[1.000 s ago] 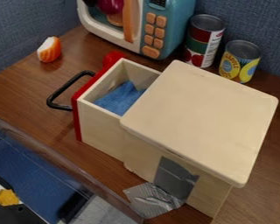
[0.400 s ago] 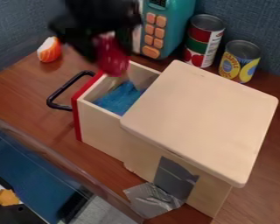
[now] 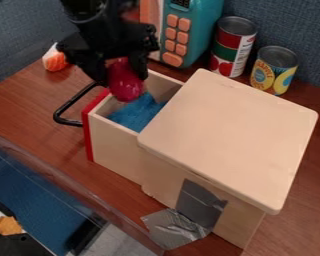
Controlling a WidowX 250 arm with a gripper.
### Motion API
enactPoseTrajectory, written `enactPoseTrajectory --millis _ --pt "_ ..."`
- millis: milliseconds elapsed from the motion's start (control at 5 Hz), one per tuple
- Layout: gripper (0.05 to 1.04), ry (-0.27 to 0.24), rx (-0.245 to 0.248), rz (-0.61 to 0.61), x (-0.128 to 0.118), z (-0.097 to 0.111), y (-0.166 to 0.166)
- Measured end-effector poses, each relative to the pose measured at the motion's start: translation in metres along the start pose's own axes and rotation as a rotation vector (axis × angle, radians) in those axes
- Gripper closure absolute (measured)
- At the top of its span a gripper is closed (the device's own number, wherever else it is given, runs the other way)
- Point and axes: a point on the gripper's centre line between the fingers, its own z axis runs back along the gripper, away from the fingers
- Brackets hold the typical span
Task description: Picked the red object and placed it inside the drawer
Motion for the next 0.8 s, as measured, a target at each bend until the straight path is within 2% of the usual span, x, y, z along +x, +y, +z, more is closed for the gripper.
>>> enactPoseTrajectory --millis 400,800 --pt "0.343 -0.025 0.009 0.004 0.014 -0.017 -0.006" --pt "0.343 -0.021 0.004 -0.003 0.005 -0.025 -0.017"
